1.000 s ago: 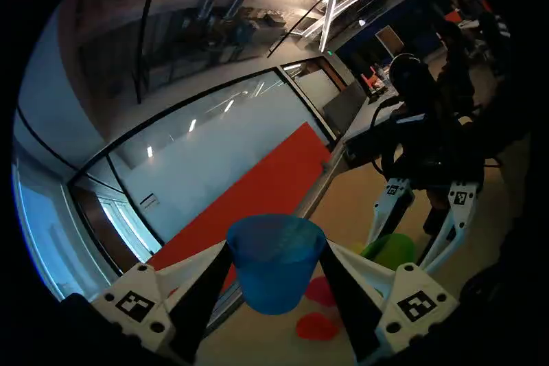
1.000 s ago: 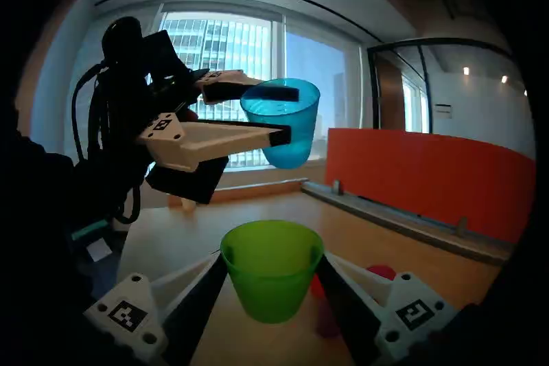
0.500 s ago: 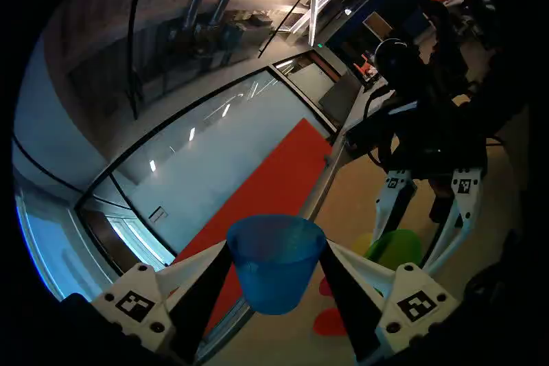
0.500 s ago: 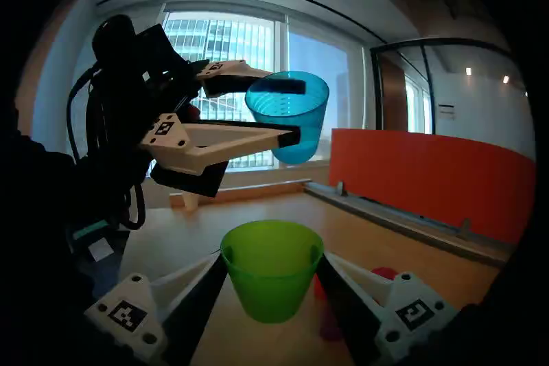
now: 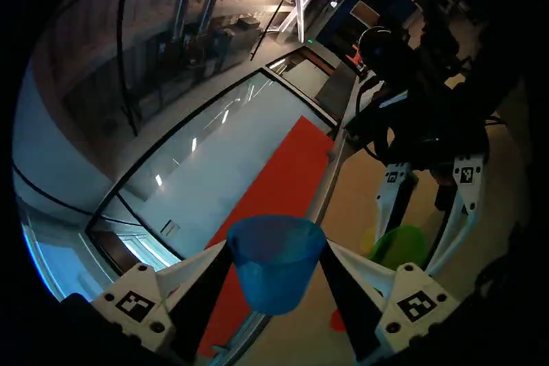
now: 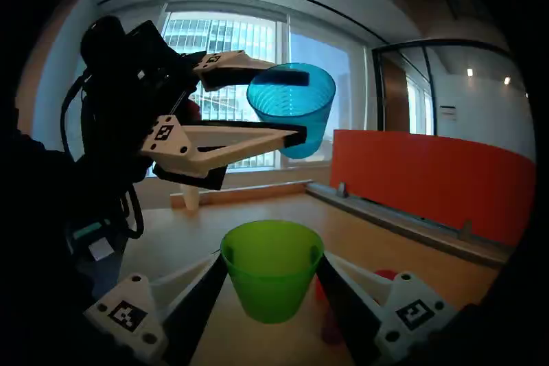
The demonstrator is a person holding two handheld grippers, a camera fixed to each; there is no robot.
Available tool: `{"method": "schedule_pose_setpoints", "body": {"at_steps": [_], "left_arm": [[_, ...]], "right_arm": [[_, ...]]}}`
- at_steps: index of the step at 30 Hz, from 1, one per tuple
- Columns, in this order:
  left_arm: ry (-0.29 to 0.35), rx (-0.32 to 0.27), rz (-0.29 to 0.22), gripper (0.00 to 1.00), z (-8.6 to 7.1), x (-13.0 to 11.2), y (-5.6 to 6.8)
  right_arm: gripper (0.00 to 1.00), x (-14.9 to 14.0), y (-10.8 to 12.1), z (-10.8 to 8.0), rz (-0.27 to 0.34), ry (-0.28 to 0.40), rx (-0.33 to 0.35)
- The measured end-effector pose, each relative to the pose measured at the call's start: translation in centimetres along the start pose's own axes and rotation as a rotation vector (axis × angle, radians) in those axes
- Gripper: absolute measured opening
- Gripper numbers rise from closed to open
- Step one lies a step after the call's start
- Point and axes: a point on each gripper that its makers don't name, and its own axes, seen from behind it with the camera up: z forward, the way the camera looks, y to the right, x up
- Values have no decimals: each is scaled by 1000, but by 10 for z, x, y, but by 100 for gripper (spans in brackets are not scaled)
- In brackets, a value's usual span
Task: Pour water
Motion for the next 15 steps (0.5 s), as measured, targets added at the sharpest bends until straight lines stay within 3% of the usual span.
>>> {"method": "schedule_pose_setpoints", "body": {"at_steps": [15], "left_arm": [[1,18,95,87,3,4,-1]], "right_arm": [[90,2,3,1,2,5,-7]]}}
